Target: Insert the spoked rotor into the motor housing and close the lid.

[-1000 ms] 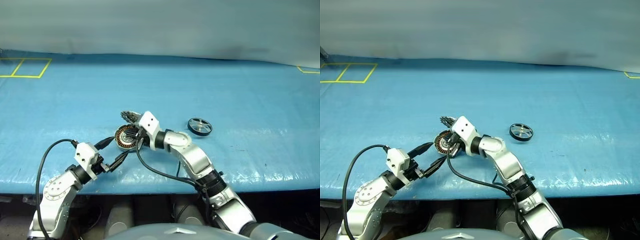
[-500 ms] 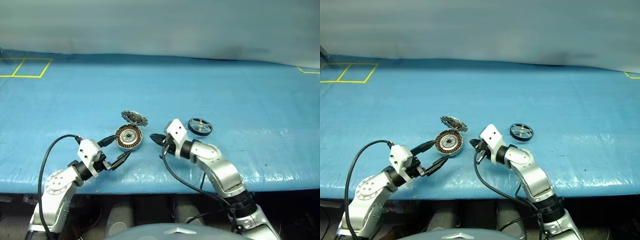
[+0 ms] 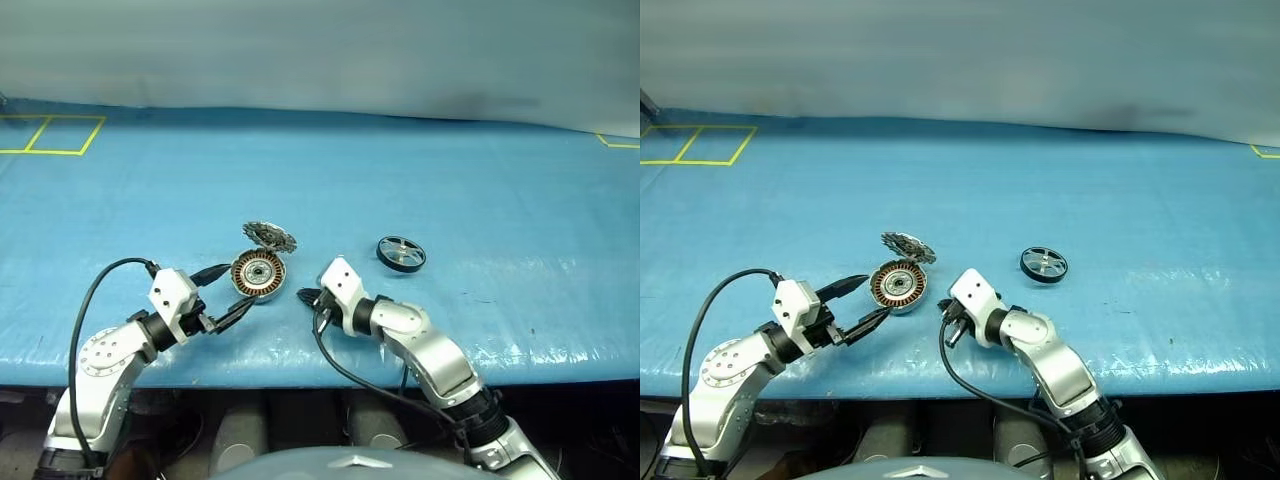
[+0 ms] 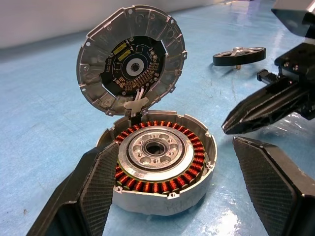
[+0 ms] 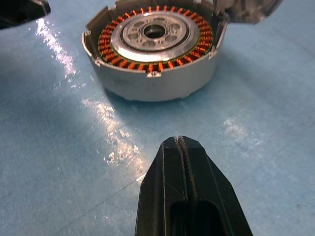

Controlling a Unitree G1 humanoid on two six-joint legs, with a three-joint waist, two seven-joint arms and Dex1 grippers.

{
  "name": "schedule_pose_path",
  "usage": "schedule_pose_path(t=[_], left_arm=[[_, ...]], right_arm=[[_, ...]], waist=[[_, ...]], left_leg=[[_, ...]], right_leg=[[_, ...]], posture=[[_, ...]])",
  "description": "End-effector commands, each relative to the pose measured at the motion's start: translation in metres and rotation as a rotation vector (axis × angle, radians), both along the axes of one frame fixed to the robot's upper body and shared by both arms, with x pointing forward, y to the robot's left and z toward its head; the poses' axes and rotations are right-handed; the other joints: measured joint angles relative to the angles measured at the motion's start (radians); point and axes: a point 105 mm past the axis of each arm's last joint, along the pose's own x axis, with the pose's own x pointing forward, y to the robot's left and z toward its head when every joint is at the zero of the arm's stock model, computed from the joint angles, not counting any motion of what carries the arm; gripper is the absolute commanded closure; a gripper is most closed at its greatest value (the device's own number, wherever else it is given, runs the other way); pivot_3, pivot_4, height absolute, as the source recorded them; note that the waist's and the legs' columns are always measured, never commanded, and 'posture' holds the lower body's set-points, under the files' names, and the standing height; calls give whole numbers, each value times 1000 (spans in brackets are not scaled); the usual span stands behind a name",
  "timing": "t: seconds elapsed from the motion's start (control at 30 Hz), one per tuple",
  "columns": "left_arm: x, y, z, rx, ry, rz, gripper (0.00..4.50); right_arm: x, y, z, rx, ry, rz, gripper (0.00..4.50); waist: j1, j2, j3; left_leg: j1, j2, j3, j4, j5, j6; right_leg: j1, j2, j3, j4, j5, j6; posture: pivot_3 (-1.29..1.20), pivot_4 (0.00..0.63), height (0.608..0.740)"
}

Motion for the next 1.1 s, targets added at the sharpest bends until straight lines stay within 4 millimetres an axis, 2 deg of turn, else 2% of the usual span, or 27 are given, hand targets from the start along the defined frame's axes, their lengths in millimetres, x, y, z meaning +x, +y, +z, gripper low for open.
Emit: schedule_pose_path(t=[0.03,0.1,0.2,0.3,0.37,0.5,0.7,0.87,0.93,1.0,1.1], left_arm=[[0,3,8,-1,-26,1,461],[1,2,8,-4,-26,-3,461],[1,-1,9,-9,-28,-14,461],[1,-2,8,-12,-25,-14,461],[0,-1,7,-13,-22,-12,461],[0,-2,5,-18,-19,-10,461],[-5,-2,3,-20,-5,-7,461],[-6,-4,1,-23,-3,-6,461],[-4,-6,1,-28,-8,-9,461],[-4,-8,2,-32,-11,-10,461],[-6,-7,1,-38,-12,-2,461]], right_arm=[[6,1,-4,-6,2,-21,4451],[15,-3,-8,-23,-1,-58,4451],[28,-22,-13,-81,-20,-150,4451],[25,-37,-16,-90,-3,-186,4451],[15,-43,-19,-107,13,-169,4451],[-3,-38,-16,-114,19,-106,4451],[-10,-23,-3,-86,-8,-35,4451],[3,-19,-5,-88,-11,-47,4451],[10,-26,-5,-116,-26,-72,4451],[14,-32,-2,-115,-33,-96,4451],[18,-44,15,-84,-81,-140,4451]], waist=[[-2,-1,0],[-3,-1,-1],[-2,-1,-1],[6,-3,-2],[12,-4,-3],[18,-6,-4],[16,-6,-5],[13,-6,-5],[13,-6,-5],[14,-6,-5],[19,-6,-5]], left_leg=[[0,0,0,0,0,0],[1,0,0,0,0,0],[2,0,0,1,0,0],[3,0,0,2,0,0],[3,-1,0,2,0,0],[3,-1,0,1,0,0],[3,1,0,1,0,-1],[3,1,0,1,-1,-1],[3,1,0,1,-1,-1],[3,0,0,2,-1,-1],[2,0,0,2,-1,-1]], right_leg=[[0,0,0,0,0,0],[1,0,0,0,0,0],[1,0,0,1,0,0],[0,-1,-1,0,0,0],[0,-2,-1,-1,0,0],[1,-2,-1,-1,0,0],[0,-1,-1,0,0,0],[-1,-1,-1,-1,0,0],[-1,-1,-2,-1,0,0],[-1,-1,-1,-1,0,0],[-1,-2,-1,-1,0,0]], posture=[[0,150,740],[0,150,740],[0,150,740],[0,150,740],[0,150,740],[0,150,740],[0,150,740],[0,150,740],[0,150,740],[0,150,740],[0,150,740]])
